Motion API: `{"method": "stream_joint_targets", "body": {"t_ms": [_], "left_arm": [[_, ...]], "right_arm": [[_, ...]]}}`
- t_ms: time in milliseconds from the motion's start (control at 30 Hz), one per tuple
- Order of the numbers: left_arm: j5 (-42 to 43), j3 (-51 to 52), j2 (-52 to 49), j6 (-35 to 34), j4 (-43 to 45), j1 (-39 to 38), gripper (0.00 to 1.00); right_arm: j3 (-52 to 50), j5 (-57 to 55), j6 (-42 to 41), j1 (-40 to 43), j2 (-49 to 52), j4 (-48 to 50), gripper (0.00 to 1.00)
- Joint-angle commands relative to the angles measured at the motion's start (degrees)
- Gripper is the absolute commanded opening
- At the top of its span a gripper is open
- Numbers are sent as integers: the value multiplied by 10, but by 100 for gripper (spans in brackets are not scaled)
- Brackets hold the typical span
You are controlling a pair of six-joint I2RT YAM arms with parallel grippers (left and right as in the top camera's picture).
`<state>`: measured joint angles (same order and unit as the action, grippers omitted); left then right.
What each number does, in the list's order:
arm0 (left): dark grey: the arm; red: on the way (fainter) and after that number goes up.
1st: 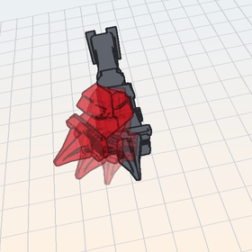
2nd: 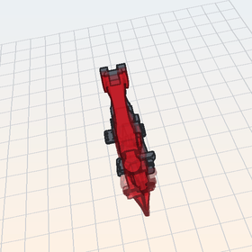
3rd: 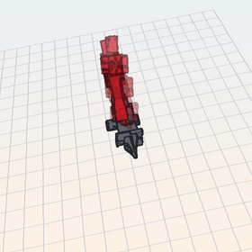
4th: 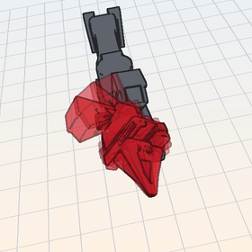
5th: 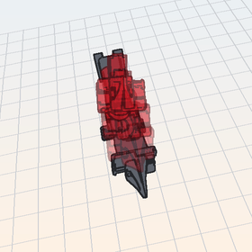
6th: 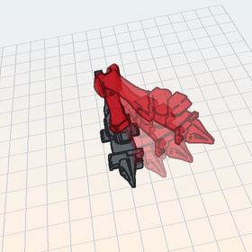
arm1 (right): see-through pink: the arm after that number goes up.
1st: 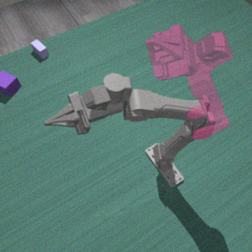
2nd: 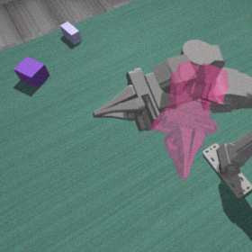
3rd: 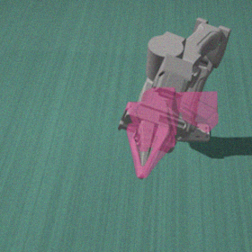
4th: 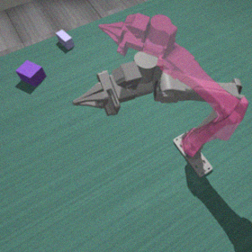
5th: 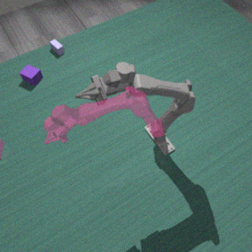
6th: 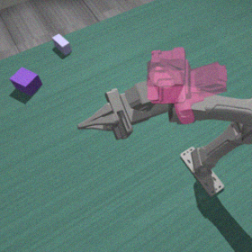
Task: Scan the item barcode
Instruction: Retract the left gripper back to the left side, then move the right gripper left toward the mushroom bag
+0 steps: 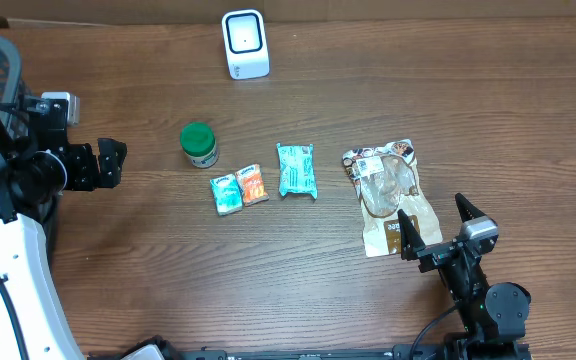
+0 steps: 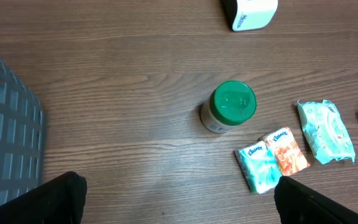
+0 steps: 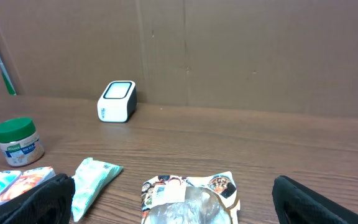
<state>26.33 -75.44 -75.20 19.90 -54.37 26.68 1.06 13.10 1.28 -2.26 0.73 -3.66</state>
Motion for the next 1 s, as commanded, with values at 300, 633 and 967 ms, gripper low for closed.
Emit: {"method": "stream_joint_targets", "body": {"t_ms": [300,633,967], "left_arm": [[0,0,-5,5,2,3,100],[1,0,-5,5,2,3,100],[1,0,-5,5,2,3,100]], "right_arm": [[-6,-9,1,0,-6,5,100],[33,29,-17,1,1,2,100],[279,23,-8,7,189,-133,100]]}}
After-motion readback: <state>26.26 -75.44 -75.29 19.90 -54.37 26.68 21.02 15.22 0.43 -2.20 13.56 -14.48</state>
